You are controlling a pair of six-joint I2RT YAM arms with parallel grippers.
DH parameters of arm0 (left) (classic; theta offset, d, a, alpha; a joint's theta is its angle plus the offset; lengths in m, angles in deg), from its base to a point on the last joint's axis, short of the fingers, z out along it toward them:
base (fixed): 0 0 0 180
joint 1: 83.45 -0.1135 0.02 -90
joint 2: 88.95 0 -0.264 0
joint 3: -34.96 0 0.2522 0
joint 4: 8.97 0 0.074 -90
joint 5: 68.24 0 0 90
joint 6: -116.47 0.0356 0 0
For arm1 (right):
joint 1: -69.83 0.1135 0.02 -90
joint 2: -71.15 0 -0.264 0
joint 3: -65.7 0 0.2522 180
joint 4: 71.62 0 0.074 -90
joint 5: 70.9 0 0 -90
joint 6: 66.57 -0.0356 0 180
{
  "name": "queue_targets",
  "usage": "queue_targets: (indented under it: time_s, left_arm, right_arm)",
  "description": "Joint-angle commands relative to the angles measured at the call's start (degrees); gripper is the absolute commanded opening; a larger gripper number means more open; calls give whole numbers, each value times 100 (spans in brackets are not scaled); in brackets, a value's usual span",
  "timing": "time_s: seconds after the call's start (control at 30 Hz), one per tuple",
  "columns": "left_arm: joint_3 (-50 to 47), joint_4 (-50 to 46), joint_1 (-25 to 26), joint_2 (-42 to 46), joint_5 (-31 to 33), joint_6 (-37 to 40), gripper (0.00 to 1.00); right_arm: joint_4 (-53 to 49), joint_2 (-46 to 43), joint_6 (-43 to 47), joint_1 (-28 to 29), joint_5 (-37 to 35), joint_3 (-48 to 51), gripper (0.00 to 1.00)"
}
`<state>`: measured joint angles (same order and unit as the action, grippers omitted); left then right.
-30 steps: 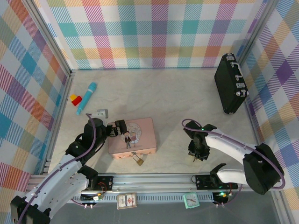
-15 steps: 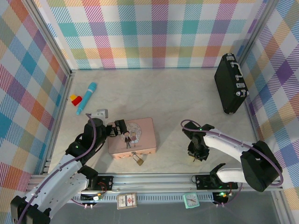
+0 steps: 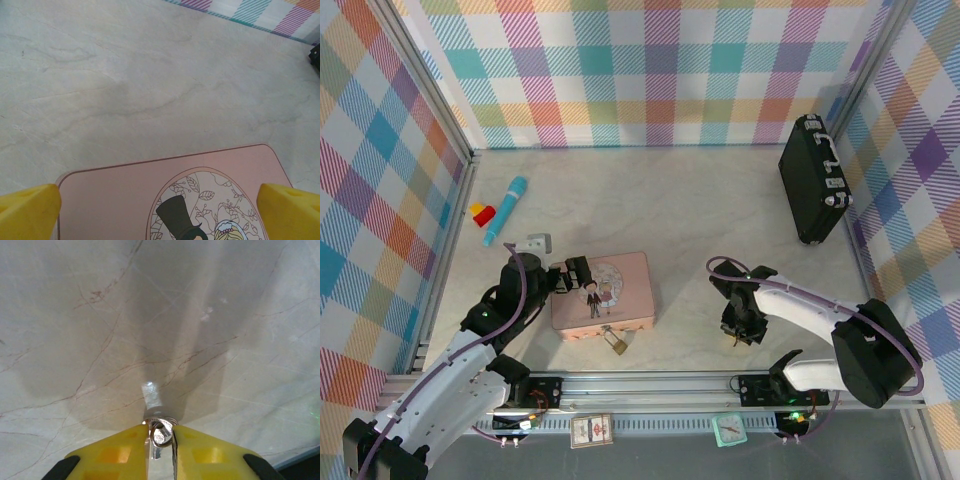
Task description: Unlock the padlock with the key
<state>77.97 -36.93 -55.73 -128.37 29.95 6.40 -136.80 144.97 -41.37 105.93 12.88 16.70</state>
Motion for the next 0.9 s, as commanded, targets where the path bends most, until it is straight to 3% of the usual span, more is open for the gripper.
queue_targets:
  time_s: [0.0, 0.7, 0.8, 0.87]
  left_arm:
    - [-8, 101, 66, 45, 57, 32, 100]
    - [-8, 102, 66, 3, 89, 36, 100]
    - [1, 88, 66, 4, 96, 31, 100]
    - [1, 84, 66, 4, 103, 31, 100]
  right_arm:
    - [9, 55, -129, 54, 32, 79, 19]
    - [261, -178, -253, 323, 405, -155, 10]
    - [74, -252, -222, 321, 257, -210, 12]
    - [-91, -280, -203, 328, 121, -236, 23]
